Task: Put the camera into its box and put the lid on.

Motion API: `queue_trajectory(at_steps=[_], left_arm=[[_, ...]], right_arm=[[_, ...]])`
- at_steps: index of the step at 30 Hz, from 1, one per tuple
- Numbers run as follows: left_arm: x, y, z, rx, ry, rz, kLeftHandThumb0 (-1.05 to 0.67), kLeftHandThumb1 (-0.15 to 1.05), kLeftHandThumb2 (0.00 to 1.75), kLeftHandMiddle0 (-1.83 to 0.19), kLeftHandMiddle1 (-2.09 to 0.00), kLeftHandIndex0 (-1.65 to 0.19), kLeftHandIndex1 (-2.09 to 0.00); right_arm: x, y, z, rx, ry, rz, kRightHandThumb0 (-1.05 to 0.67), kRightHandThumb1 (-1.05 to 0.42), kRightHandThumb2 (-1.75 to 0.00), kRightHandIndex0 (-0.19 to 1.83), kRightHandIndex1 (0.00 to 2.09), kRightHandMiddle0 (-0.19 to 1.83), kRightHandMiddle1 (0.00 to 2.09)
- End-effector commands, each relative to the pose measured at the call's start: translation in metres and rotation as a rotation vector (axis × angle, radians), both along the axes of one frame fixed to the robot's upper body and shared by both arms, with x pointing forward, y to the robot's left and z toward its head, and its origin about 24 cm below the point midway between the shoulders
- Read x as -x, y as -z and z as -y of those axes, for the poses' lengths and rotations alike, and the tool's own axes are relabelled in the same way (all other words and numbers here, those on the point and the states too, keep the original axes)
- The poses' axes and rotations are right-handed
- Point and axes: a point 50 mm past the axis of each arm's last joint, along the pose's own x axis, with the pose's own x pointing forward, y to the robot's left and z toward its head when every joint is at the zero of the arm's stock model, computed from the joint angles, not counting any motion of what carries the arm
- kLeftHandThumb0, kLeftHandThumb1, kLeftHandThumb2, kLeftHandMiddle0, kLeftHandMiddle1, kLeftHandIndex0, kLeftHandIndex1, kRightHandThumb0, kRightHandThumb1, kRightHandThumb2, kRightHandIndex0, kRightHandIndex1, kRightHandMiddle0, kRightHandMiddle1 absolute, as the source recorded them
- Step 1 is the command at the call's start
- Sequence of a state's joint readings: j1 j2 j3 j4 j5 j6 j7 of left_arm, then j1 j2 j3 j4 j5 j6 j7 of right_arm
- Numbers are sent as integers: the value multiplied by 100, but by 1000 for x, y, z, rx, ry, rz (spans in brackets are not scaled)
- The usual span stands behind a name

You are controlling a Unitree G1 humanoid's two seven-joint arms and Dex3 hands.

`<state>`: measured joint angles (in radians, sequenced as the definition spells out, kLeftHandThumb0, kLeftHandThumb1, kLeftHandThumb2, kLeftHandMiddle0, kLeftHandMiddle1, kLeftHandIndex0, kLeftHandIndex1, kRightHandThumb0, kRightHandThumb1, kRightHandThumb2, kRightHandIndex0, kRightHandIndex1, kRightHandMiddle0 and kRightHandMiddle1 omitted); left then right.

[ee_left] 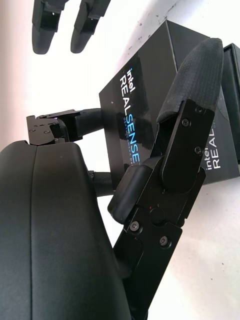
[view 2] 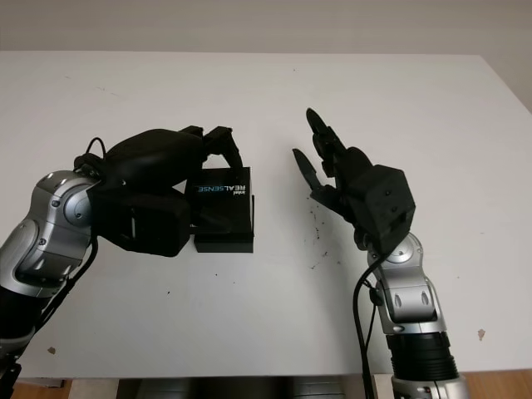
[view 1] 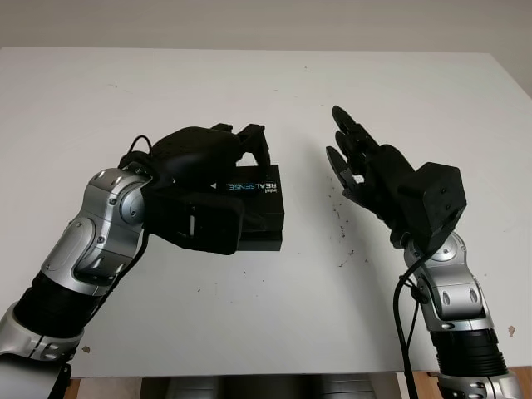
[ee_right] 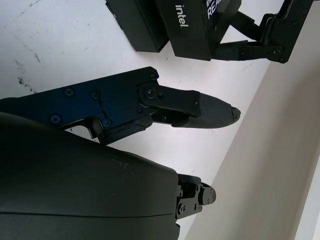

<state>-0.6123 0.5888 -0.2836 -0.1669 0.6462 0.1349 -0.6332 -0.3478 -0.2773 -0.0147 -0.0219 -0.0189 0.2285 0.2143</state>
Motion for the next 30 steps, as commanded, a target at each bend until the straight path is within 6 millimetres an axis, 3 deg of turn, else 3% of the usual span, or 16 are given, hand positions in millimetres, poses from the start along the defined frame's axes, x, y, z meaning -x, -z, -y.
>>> queue_trajectory(at_steps=[1,7,16,30], left_arm=[[3,-2,0,-6,4,1,-26,105,26,-32,-209,-2,-209],[3,2,3,-25,33,13,-26,105,26,-33,-209,0,-209],[3,18,6,-20,70,-6,-27,105,23,-55,-209,-7,-209],[3,28,7,-38,95,51,-24,105,25,-59,-209,6,-202]], right_arm=[[1,-3,0,-4,-2,20,-65,-105,-55,2,5,2,5],[2,-4,0,2,-3,26,-66,-105,-55,2,6,2,5],[2,-5,0,2,0,27,-66,-105,-55,2,6,2,6],[2,-5,-1,-4,2,20,-64,-105,-55,2,5,2,5]])
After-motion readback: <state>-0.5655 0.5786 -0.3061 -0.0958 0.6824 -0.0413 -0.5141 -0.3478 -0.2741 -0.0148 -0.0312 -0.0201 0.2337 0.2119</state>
